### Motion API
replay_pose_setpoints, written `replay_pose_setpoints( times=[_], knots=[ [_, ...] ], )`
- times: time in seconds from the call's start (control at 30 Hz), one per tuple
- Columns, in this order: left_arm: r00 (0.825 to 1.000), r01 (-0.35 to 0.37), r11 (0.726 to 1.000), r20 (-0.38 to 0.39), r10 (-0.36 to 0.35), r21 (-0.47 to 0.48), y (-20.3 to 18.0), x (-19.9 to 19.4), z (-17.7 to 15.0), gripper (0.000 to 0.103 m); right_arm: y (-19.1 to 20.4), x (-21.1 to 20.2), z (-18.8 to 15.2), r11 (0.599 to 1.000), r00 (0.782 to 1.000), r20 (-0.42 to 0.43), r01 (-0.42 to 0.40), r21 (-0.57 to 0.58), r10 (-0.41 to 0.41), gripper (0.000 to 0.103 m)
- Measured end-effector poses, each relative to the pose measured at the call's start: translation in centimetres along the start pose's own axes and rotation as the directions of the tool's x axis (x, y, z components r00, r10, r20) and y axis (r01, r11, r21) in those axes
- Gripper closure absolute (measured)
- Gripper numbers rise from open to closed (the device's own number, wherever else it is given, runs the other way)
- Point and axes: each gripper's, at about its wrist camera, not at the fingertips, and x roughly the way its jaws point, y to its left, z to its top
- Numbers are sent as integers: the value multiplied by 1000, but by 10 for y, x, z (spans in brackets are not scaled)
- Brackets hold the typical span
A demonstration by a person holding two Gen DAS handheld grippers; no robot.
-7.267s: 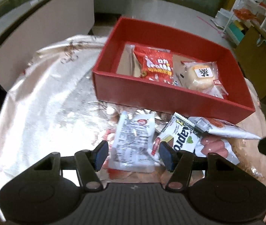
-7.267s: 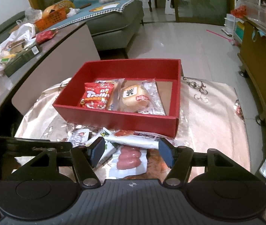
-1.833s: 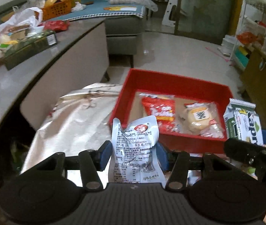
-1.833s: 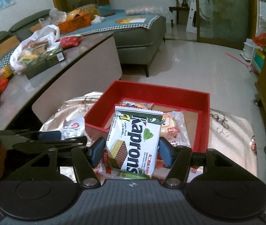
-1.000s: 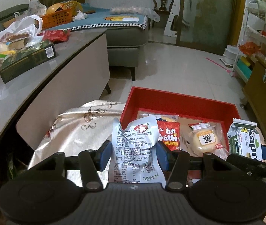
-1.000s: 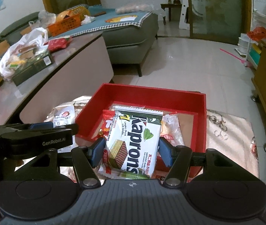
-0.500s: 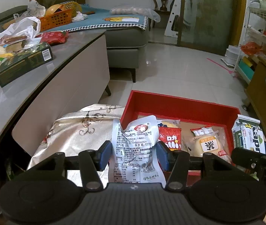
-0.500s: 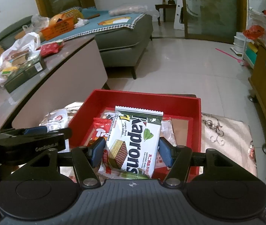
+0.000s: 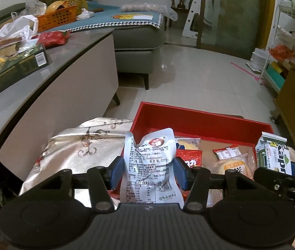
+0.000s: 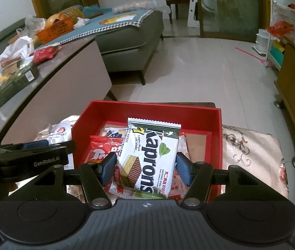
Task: Organize snacks
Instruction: 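Lower both snacks into the red box and open both tools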
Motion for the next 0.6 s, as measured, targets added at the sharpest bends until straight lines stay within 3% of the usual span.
replay_pose_setpoints(
  times=[0.6],
  knots=[
    [1000, -2, 1000, -25, 2, 27, -12, 30, 1, 57, -4, 38, 1, 999, 998, -60, 32, -3, -32, 35]
  ],
)
